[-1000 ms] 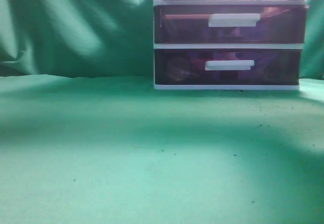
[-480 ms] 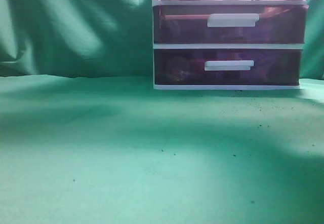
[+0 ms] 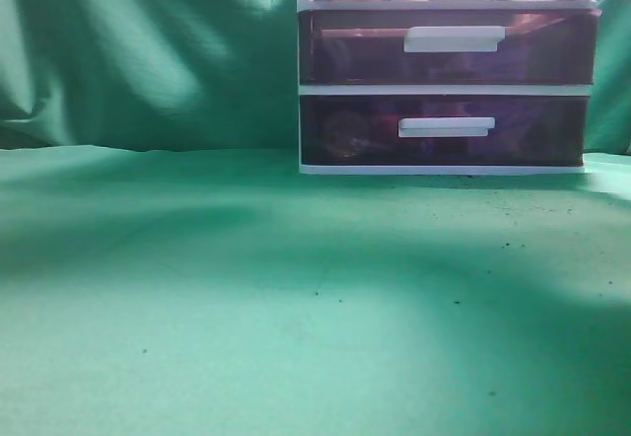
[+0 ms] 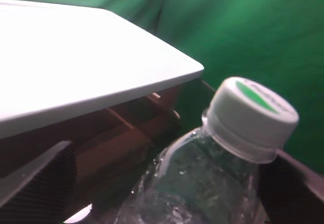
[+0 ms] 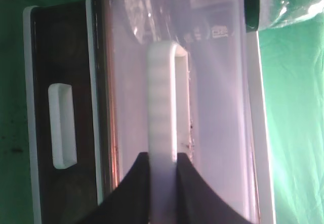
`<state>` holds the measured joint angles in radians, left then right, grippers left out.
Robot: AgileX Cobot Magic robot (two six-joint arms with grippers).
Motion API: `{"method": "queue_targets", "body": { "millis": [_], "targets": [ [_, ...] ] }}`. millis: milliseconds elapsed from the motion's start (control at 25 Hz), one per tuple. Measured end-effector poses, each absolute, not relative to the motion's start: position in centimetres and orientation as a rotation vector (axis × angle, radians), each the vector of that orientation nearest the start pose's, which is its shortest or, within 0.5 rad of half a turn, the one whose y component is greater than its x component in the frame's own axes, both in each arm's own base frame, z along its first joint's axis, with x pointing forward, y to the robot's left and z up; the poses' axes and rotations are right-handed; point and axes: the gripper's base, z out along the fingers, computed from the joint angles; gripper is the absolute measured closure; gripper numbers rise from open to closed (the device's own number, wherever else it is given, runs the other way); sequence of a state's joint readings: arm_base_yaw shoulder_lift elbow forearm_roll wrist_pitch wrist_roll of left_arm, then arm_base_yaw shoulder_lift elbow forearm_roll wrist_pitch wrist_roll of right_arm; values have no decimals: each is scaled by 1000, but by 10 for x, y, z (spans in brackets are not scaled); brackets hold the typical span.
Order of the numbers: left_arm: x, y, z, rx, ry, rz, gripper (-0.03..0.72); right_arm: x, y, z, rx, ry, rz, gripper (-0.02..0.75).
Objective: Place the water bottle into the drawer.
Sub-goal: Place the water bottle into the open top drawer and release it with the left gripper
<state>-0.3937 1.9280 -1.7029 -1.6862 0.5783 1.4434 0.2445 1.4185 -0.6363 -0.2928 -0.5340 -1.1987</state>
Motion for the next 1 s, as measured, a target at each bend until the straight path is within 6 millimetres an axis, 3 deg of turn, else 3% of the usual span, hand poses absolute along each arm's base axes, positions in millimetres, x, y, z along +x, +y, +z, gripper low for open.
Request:
{"method": "queue_targets", "body": {
  "millis": [120,160,400,480,520,680,840,1000],
  "targets": [
    [401,-235,359,618,1569,-969,44,279,83,248,-1427,1113,-746,644],
    [398,-241,359,648,1551,-959,98,279,83,248,-1425,1114,-746,644],
    [372,-288,361,811,1453,-848,100,279,83,248,-1424,1121,-744,644],
    [369,-305,361,860,1409,-815,100,279,83,248,-1423,1122,-744,644],
    [367,-315,362,879,1382,-811,144,279,83,248,-1422,1123,-744,644],
    [366,-351,366,922,1289,-832,145,279,82,248,-1409,1135,-735,644],
    [383,-361,368,889,1246,-767,145,279,84,248,-1398,1146,-720,644],
    [395,-353,372,857,1242,-733,145,279,84,248,-1394,1149,-717,644]
  ]
}}
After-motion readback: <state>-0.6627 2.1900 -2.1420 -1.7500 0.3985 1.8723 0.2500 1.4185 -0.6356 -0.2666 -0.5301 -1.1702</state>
